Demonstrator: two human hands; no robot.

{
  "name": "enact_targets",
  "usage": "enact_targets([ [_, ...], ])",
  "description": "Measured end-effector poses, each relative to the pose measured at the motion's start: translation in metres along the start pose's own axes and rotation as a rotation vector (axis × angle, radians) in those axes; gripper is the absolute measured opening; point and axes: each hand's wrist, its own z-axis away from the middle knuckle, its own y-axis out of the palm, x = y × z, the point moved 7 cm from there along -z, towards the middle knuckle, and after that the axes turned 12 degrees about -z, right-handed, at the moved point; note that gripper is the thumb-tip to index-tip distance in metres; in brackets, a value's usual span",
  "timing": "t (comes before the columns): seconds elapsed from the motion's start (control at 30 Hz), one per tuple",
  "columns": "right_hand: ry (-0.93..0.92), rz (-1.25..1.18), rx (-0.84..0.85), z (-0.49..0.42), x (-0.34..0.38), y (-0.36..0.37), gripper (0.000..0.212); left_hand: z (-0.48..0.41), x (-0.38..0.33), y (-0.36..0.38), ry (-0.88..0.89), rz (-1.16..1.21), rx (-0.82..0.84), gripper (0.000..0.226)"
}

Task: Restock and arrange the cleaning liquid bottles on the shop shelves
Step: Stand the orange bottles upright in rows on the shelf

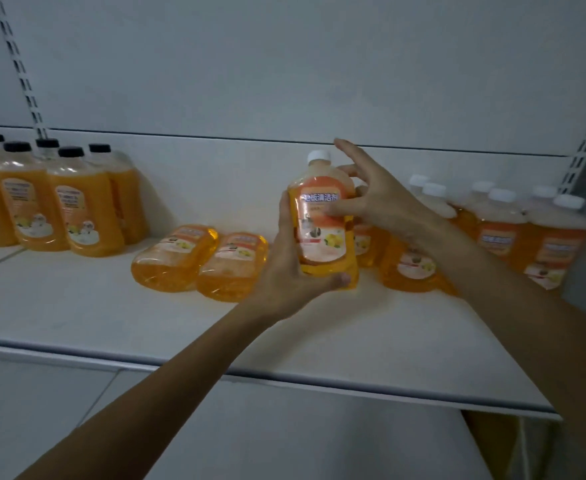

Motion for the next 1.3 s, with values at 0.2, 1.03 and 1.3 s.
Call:
enact_targets([
  [0.2,-0.053,0.249,0.008,0.027,-0.013,-0.015,0.092,-0.006,0.007,0.045,0.033,-0.028,0.037,0.133],
  [1.03,0.069,0.927,-0.151,0.000,-0.021,-0.017,0.097,0.027,0.038,0.038,0.069,-0.917,0.322,0.049],
  [1.3,0.085,1.094,-0.150,-0.003,-0.018,-0.010,0.088,0.025,0.015,0.012,0.182,-0.806,0.117,0.034],
])
